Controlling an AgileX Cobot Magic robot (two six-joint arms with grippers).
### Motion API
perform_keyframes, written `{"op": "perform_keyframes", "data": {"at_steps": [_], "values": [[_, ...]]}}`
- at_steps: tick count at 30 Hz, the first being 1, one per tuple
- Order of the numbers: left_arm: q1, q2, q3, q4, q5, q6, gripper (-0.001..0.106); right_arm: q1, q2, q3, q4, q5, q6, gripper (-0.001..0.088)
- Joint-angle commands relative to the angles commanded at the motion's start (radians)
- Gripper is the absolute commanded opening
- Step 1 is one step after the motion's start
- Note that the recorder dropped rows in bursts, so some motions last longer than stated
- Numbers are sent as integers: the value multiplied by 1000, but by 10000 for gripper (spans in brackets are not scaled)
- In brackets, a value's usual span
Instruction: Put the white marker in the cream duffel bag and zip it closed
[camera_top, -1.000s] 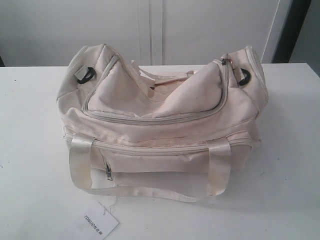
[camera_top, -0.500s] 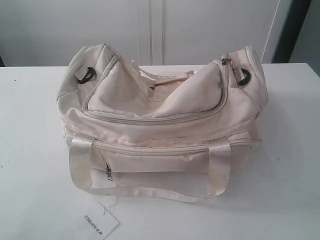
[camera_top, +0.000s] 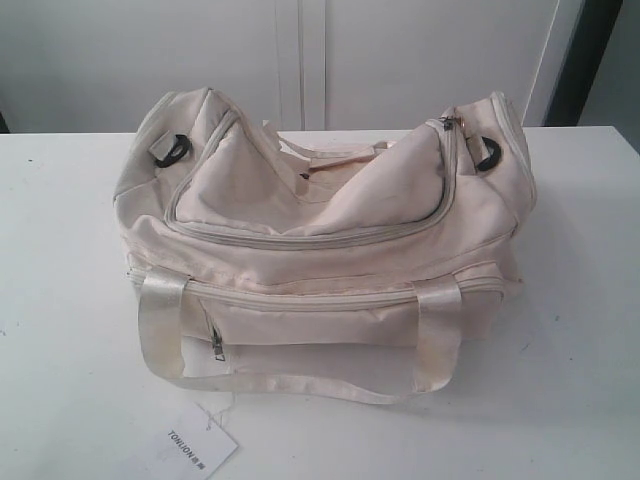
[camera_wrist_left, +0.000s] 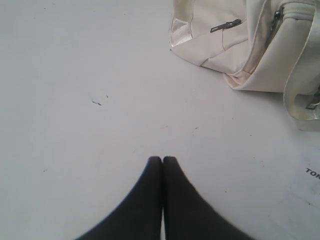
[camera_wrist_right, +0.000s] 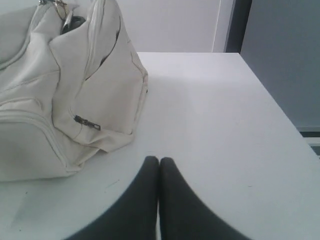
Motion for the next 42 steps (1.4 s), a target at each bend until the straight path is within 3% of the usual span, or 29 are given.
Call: {"op": "perform_keyframes", "data": {"at_steps": [10,42], "values": [[0,0,0,0,0,0,0,0,0,63,0,-38,0,0],[0,0,0,0,0,0,0,0,0,63,0,-55,4,0]]}}
